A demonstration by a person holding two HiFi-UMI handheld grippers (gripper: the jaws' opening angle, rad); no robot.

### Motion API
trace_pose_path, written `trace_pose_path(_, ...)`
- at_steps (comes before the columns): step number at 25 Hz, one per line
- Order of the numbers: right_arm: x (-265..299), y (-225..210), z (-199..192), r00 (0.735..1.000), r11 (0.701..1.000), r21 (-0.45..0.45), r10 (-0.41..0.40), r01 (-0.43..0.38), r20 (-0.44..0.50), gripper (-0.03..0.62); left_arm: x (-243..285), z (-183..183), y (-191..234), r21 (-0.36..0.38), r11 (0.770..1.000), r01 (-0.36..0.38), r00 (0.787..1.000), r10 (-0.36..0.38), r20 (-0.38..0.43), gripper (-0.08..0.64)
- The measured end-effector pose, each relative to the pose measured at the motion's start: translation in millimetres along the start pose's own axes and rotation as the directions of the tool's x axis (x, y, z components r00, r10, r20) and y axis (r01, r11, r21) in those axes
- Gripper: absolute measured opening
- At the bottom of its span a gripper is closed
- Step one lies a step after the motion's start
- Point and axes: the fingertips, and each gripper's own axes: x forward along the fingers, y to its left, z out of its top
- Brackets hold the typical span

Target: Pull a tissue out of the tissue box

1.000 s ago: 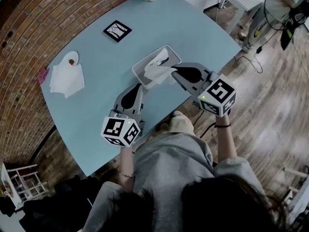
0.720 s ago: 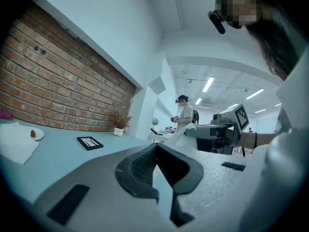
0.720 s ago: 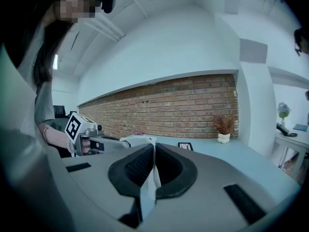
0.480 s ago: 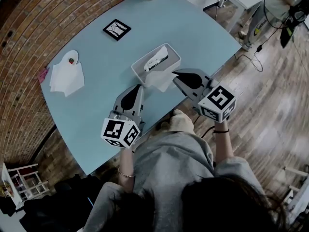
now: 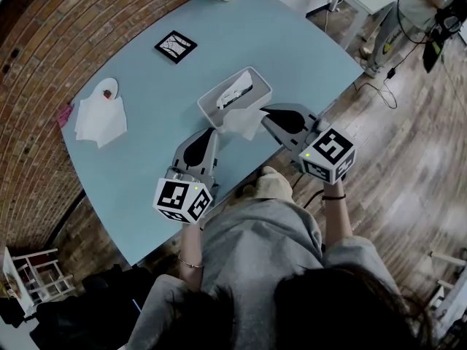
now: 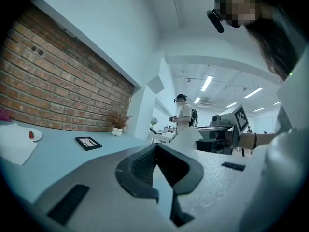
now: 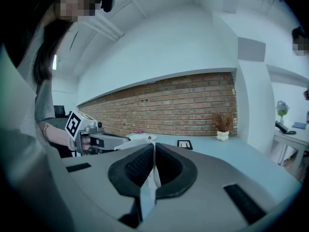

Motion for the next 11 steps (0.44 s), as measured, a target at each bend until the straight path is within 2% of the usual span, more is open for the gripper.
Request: trace_pose_path(11,1.8,-1.7,0.1,1.0,1.0,-0.005,0.001,-0.001,0.001,0.002,1.3,0.1,1.7,-0.001,1.0,0.002,1.0,-0.002,0.003,0.003)
